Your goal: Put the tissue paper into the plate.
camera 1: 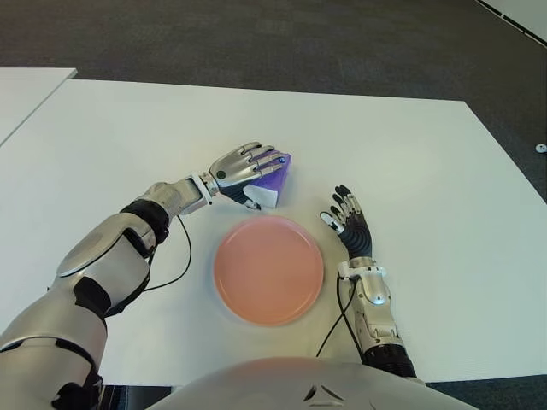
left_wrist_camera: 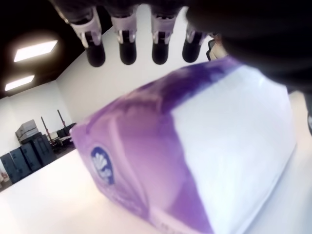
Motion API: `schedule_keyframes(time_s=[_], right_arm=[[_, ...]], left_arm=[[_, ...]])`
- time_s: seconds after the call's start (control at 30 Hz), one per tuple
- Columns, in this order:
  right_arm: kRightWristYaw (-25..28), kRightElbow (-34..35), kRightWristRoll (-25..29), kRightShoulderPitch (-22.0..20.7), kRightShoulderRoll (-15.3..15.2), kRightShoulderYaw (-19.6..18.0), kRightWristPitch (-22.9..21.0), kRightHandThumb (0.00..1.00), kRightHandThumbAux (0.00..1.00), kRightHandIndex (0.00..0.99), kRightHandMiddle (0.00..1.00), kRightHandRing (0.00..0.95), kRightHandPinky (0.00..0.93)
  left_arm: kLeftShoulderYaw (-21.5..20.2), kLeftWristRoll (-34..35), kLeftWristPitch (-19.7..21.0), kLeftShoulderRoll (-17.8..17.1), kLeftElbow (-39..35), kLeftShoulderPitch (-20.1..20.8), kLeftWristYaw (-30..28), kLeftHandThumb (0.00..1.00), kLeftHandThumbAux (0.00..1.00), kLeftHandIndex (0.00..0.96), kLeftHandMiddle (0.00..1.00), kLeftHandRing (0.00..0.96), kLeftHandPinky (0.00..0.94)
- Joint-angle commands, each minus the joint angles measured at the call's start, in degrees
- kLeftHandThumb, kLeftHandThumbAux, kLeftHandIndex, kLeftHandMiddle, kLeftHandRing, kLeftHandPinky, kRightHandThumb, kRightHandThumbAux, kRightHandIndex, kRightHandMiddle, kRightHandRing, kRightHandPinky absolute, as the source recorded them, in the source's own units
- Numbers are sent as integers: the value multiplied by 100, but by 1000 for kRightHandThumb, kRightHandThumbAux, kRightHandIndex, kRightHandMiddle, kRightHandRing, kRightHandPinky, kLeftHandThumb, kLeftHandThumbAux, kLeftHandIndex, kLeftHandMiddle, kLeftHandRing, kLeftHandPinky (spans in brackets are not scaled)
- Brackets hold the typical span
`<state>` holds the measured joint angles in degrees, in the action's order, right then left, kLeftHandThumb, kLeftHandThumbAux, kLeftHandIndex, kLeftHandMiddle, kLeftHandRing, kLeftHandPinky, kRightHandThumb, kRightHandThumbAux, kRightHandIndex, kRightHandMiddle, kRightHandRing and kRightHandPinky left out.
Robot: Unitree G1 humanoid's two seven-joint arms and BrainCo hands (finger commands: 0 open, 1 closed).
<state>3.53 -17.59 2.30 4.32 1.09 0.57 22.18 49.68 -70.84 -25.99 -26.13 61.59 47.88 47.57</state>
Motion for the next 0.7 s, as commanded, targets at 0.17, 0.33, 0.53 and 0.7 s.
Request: schedule_keyframes(time_s=[0.17, 0.33, 0.53, 0.7], right_arm=[[7, -745, -4, 510, 18, -21, -452, 0, 663, 0, 0, 0, 1], [27, -734, -5, 522, 11, -15, -454, 0, 666, 0, 0, 0, 0], [85, -708, -2, 545, -9, -6, -422, 0, 649, 0, 0, 0, 0], [120, -728, 0, 544, -15, -8, -384, 0, 646, 0, 0, 0, 0]], left_arm=[[155, 30, 51, 92, 227, 68, -150, 23, 297, 0, 0, 0, 0], [196, 19, 106, 94, 291, 98, -185, 25, 295, 0, 0, 0, 0], [241, -14, 211, 75, 307, 136, -159, 14, 288, 0, 0, 0, 0], [287, -38, 302, 74, 331, 165, -95, 6, 287, 0, 0, 0, 0]])
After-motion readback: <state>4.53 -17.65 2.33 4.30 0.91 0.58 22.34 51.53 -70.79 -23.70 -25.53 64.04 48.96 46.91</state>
